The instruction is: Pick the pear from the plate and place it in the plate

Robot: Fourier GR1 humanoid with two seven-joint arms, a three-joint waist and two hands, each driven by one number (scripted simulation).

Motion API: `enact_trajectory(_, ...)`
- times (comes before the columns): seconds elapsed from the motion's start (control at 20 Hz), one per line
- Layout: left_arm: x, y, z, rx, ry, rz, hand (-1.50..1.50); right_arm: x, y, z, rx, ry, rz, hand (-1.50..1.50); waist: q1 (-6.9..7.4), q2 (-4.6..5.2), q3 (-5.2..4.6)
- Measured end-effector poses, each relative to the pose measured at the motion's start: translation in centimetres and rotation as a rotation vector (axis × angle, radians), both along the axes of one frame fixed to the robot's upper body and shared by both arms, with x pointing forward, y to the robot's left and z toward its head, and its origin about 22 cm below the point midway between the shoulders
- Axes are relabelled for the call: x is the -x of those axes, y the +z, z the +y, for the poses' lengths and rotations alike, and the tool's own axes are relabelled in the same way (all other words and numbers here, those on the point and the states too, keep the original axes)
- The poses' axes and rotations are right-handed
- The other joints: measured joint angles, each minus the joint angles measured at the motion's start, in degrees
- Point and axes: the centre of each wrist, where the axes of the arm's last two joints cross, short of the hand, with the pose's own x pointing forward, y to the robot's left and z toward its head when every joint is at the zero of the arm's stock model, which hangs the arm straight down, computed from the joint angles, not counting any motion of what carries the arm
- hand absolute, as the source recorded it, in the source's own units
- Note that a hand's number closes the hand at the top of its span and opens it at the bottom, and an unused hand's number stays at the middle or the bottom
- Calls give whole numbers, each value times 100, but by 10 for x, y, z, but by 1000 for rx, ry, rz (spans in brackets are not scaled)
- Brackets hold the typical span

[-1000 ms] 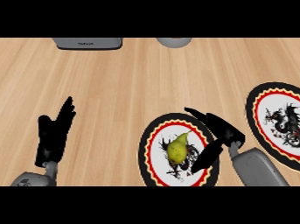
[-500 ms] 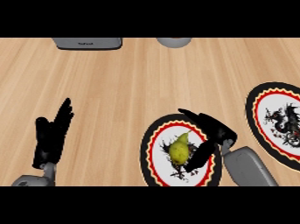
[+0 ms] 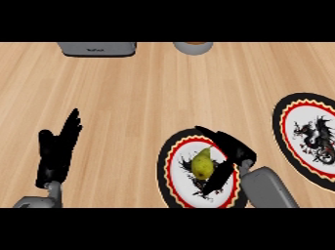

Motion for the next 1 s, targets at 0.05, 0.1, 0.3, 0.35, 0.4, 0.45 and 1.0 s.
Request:
enact_trajectory(0.05, 3, -1, -2, 3, -2, 2, 0, -2, 1, -3, -3, -3, -6, 150, 4, -2, 1)
enact_trajectory(0.1, 0, -3, -3, 3, -2, 0, 0, -1, 0, -3, 6, 5, -20, 150, 0, 0, 1)
enact_trajectory(0.3, 0, 0, -3, 2, -3, -3, 0, -8, 1, -3, 27, 23, -79, 150, 1, 3, -1)
enact_trajectory(0.35, -1, 0, -5, -1, -5, -6, 0, -10, -1, -1, 36, 18, -94, 150, -4, -4, -11)
enact_trajectory(0.4, 0, 0, -5, -2, -5, -3, 0, -9, -2, -2, 38, 23, -108, 150, -2, -5, -9)
enact_trajectory(0.45, 0, -2, -3, -4, -3, -4, 0, -8, -4, 0, 43, 21, -121, 150, -6, -11, -16)
enact_trajectory(1.0, 1, 0, 0, -4, 0, -4, 0, -25, 16, -39, 336, -228, -420, 150, 16, 50, 41)
